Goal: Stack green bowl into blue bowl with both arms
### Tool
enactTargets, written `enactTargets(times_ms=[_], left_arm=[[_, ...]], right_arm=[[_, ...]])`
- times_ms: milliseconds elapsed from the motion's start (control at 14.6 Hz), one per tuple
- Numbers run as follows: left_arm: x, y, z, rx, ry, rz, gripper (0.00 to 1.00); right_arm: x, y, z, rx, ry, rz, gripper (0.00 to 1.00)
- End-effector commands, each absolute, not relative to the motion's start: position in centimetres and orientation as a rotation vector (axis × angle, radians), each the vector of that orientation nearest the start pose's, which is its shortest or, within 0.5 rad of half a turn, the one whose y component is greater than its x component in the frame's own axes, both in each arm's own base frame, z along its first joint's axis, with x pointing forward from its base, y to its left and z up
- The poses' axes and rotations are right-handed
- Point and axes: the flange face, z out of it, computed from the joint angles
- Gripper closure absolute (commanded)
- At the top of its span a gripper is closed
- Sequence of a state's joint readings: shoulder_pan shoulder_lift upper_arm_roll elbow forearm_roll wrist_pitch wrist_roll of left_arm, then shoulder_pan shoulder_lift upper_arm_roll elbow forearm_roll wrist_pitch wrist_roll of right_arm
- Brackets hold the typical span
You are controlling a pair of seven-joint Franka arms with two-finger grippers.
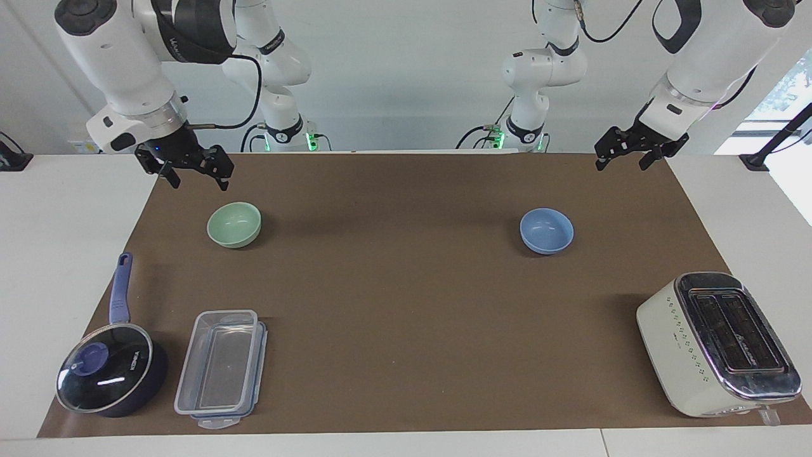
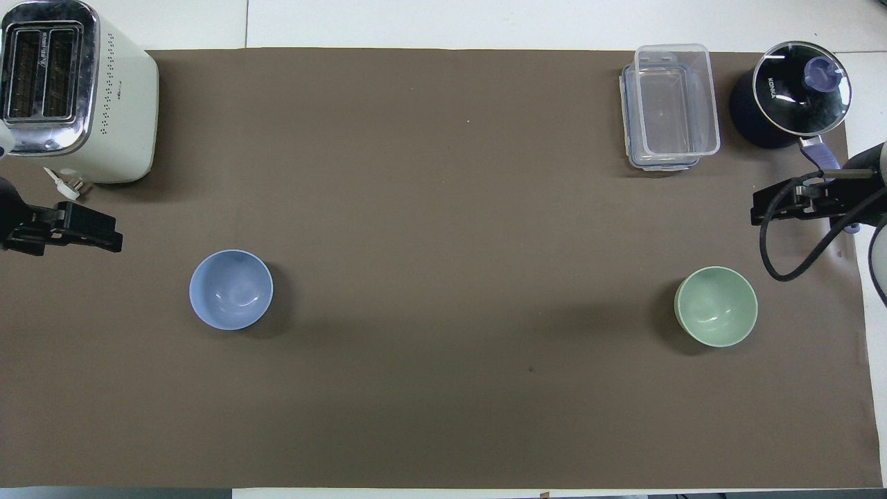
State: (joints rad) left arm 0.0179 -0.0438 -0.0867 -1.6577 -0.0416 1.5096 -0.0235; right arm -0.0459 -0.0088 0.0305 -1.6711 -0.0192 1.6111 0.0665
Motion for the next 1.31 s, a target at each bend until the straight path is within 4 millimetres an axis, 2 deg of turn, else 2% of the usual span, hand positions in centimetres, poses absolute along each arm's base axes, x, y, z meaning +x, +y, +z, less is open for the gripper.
enactTargets(times_ms=[0,206,275,344,481,618,687,824,1031,1099,1168,1237], left_arm=[[52.6,-3.9,56.5,-3.145,0.073,0.144,0.0],[52.3,-3.8,47.9,-3.145,0.096,0.131,0.0],[52.2,-3.6,44.6,-3.146,0.125,0.138,0.0],[52.1,-3.5,42.2,-3.147,0.143,0.136,0.0],[51.4,-3.7,39.1,-3.145,0.209,0.148,0.0],[50.8,-3.8,37.1,-3.143,0.232,0.155,0.0],[50.2,-3.9,36.1,-3.141,0.235,0.152,0.0],[49.8,-4.1,35.3,-3.139,0.256,0.169,0.0],[49.1,-4.1,34.6,-3.134,0.314,0.188,0.01],[49.0,-4.1,34.6,-3.134,0.314,0.188,0.06],[48.9,-4.0,34.5,-3.134,0.314,0.193,0.17],[48.8,-4.0,34.4,-3.133,0.311,0.198,0.34]], right_arm=[[53.6,-2.3,56.7,-3.143,0.132,0.032,0.0],[52.3,-3.9,54.5,-3.142,0.169,-0.004,0.0],[51.5,-4.6,53.1,-3.144,0.162,-0.021,0.0],[50.5,-5.2,51.4,-3.146,0.162,-0.052,0.0],[48.8,-7.3,47.9,-3.149,0.167,-0.092,0.0],[48.3,-9.9,44.7,-3.156,0.104,-0.098,0.0],[48.1,-10.4,43.0,-3.158,0.055,-0.093,0.0],[47.1,-11.0,40.4,-3.154,-0.023,-0.05,0.0],[45.6,-10.9,37.3,-3.15,-0.096,-0.028,0.0],[45.0,-11.1,36.0,-3.152,-0.113,-0.042,0.0],[44.6,-11.0,35.1,-3.154,-0.113,-0.054,0.0],[44.5,-11.2,34.2,-3.155,-0.109,-0.061,0.0]])
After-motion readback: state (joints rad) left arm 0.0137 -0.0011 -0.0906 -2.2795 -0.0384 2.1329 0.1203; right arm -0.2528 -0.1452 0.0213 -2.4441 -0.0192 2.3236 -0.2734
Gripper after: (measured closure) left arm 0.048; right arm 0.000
